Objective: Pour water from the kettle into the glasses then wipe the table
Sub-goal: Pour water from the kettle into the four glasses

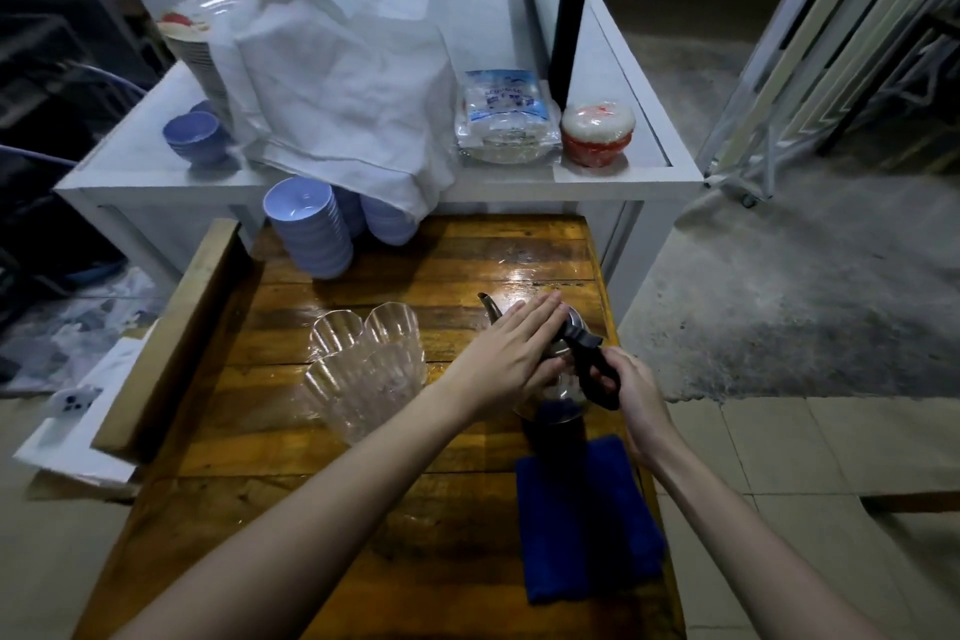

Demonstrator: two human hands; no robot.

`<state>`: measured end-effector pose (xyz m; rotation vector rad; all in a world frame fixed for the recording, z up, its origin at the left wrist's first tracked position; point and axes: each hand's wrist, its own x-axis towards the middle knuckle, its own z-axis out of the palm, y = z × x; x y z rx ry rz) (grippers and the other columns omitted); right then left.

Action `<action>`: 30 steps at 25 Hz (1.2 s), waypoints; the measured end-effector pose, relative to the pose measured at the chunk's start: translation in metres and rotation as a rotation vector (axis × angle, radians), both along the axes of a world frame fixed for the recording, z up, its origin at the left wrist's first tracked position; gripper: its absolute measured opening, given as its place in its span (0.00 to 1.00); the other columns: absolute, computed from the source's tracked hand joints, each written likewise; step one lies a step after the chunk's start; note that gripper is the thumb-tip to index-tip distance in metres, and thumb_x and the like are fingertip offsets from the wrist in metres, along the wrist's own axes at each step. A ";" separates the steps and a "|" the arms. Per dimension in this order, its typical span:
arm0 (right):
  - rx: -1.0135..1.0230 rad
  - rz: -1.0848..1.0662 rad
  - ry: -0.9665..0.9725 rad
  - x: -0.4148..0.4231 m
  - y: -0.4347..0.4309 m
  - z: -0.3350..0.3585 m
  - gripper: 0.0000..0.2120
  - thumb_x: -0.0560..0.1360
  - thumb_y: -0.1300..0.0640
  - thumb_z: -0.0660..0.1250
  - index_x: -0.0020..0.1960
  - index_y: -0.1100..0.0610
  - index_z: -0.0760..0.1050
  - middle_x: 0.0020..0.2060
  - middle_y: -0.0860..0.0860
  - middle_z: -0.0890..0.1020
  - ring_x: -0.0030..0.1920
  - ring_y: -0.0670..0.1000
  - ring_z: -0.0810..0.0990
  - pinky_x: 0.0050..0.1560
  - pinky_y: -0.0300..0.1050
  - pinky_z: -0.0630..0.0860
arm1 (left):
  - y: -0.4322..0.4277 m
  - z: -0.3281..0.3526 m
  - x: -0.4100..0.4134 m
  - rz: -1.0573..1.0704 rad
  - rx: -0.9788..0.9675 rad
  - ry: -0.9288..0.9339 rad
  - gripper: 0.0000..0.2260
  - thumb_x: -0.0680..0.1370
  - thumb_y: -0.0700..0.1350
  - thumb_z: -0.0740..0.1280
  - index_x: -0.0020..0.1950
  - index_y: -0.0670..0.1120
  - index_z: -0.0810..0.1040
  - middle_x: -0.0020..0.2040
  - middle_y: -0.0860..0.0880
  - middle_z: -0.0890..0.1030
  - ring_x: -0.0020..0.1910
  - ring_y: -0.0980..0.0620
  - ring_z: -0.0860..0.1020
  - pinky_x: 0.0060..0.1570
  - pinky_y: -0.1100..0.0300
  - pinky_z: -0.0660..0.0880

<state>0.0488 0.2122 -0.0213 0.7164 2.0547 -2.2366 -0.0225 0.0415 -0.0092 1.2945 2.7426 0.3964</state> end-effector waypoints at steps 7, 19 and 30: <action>0.083 0.082 0.045 0.021 -0.037 0.041 0.15 0.82 0.57 0.55 0.44 0.54 0.78 0.40 0.50 0.79 0.42 0.46 0.76 0.41 0.40 0.72 | -0.039 0.022 0.034 0.067 0.140 0.034 0.26 0.84 0.53 0.48 0.79 0.43 0.49 0.79 0.44 0.49 0.78 0.51 0.44 0.76 0.57 0.40; 0.214 0.167 0.029 0.047 -0.072 0.064 0.16 0.82 0.56 0.56 0.40 0.56 0.77 0.37 0.50 0.78 0.39 0.47 0.75 0.38 0.37 0.72 | -0.078 0.024 0.076 0.150 0.285 -0.014 0.26 0.84 0.51 0.50 0.79 0.42 0.49 0.80 0.44 0.49 0.78 0.53 0.44 0.75 0.63 0.37; 0.249 0.153 0.029 0.050 -0.087 0.072 0.15 0.82 0.58 0.57 0.39 0.57 0.77 0.36 0.51 0.78 0.40 0.46 0.75 0.40 0.39 0.72 | -0.095 0.027 0.082 0.122 0.296 -0.118 0.27 0.84 0.50 0.50 0.79 0.43 0.45 0.80 0.45 0.46 0.77 0.55 0.40 0.73 0.65 0.35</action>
